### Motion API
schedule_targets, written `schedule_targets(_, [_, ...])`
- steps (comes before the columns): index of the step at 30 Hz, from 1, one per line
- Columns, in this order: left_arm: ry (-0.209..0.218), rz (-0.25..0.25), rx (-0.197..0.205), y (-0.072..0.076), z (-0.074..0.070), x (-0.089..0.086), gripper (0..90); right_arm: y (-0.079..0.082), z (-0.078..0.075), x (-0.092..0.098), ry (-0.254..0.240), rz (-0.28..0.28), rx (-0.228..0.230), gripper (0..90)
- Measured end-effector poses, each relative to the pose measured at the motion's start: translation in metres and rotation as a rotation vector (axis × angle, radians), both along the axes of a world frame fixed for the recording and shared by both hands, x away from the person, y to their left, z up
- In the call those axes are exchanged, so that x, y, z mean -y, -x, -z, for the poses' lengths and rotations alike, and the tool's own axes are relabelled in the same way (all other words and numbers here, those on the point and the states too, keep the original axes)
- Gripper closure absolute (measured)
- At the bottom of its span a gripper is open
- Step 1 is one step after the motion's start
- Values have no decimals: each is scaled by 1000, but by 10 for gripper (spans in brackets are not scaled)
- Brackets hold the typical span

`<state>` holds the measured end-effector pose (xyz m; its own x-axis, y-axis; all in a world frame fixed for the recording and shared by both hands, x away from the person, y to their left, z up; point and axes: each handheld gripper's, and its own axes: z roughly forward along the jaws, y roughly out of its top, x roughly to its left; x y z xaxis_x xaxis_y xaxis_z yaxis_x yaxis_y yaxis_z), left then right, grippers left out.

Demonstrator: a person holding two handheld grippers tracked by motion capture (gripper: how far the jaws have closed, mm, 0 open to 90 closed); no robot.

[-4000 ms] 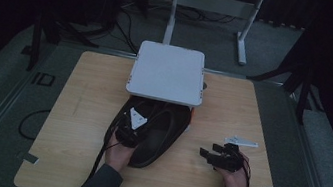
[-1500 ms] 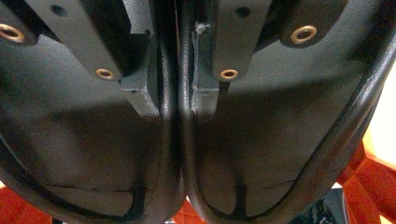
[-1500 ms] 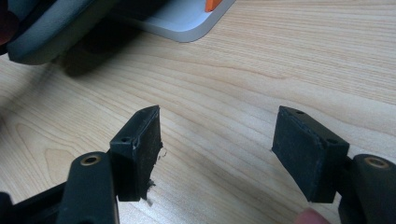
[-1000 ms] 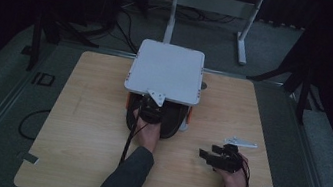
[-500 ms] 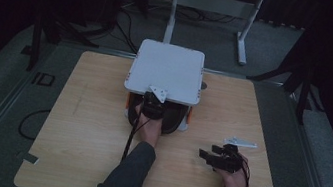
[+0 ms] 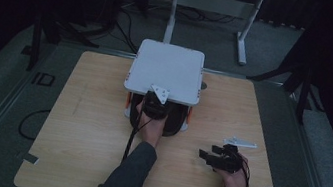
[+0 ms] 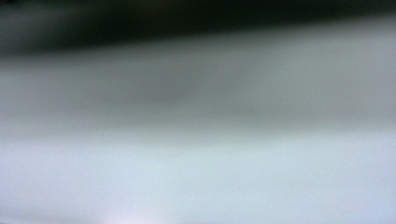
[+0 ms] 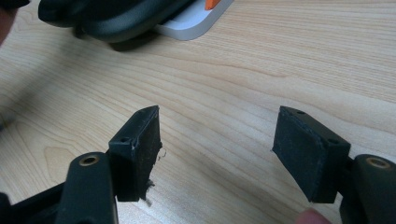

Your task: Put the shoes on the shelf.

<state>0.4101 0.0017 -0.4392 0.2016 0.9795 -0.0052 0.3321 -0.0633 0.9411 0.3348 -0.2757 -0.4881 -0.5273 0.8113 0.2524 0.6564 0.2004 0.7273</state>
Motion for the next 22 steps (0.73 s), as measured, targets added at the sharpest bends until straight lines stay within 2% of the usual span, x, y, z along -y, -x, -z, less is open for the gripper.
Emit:
schedule_targets(2, [4, 15, -7, 7, 1, -4, 467, 0, 0, 0, 2, -1, 1, 316])
schedule_targets(5, [10, 27, 3, 20, 2, -14, 452, 0, 0, -1, 4, -2, 0, 316])
schedule_targets(11, [-31, 75, 2, 46, 1, -45, 437, 0, 1, -1, 4, -1, -2, 316])
schedule_targets(14, [-24, 86, -6, 51, 0, -56, 437, 0, 1, -1, 6, -3, -2, 316])
schedule_targets(15, [-5, 86, -21, 57, 1, -70, 437, 0, 1, -2, 9, -6, -1, 316])
schedule_targets(16, [-5, 86, -21, 57, 1, -70, 437, 0, 1, -2, 9, -6, -1, 316])
schedule_targets(18, [10, 85, -47, 62, 3, -86, 437, 0, 1, -2, 10, -6, 0, 316])
schedule_targets(22, [17, 87, -66, 66, 6, -99, 437, -1, 1, -2, 10, -4, 1, 316])
